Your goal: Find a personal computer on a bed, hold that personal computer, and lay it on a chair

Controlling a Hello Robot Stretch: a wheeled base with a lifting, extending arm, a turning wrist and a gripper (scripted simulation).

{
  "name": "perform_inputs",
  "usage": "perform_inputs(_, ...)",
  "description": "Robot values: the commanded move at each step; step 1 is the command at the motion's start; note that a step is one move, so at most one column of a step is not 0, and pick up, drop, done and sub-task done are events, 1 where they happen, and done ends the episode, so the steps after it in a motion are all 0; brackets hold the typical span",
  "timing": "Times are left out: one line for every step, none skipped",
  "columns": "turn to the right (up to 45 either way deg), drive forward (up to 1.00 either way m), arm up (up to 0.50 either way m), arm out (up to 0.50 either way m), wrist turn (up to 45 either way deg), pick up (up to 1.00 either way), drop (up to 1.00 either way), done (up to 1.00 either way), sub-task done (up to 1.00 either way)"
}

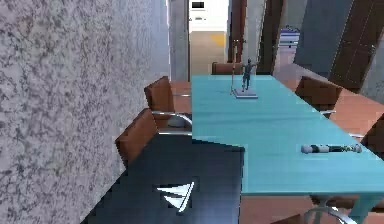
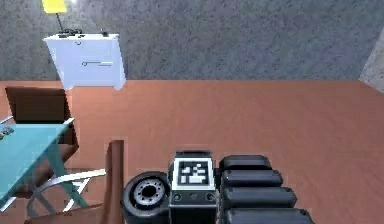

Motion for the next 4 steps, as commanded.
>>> perform_inputs(45.0, 0.0, 0.0, 0.0, 0.0, 0.0, 0.0, 0.0, 0.0)
perform_inputs(45.0, 0.0, 0.0, 0.0, 0.0, 0.0, 0.0, 0.0, 0.0)
perform_inputs(45.0, 0.0, 0.0, 0.0, 0.0, 0.0, 0.0, 0.0, 0.0)
perform_inputs(3.0, 0.0, 0.0, 0.0, 0.0, 0.0, 0.0, 0.0, 0.0)
